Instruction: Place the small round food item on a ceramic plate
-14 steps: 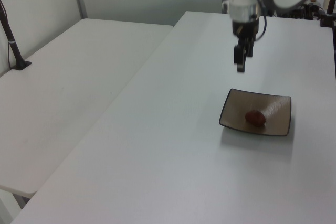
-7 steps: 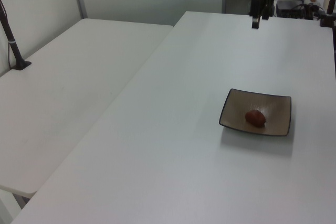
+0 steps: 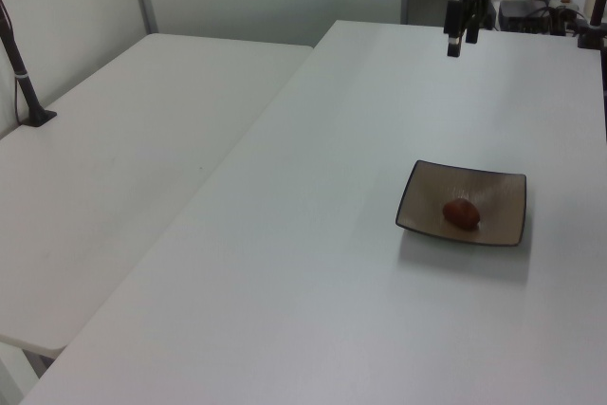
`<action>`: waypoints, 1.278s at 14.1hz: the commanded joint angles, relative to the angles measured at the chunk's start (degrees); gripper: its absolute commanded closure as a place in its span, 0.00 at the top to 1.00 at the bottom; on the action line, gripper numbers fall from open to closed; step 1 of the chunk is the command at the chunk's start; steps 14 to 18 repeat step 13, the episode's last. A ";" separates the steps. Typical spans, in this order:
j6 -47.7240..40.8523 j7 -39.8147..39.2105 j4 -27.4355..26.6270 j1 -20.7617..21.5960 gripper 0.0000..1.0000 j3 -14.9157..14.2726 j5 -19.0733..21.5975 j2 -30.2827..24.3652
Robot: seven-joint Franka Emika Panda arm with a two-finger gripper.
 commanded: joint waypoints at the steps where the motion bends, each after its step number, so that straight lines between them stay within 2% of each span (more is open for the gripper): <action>1: 0.44 0.93 0.59 -0.34 1.00 3.74 -1.97 0.47; 8: 3.69 1.37 -0.29 0.63 1.00 3.75 -2.15 1.52; 12: 3.61 1.37 -0.46 1.33 1.00 3.75 -5.66 1.61; 18: 3.52 1.37 -0.55 1.33 1.00 3.75 -5.75 1.61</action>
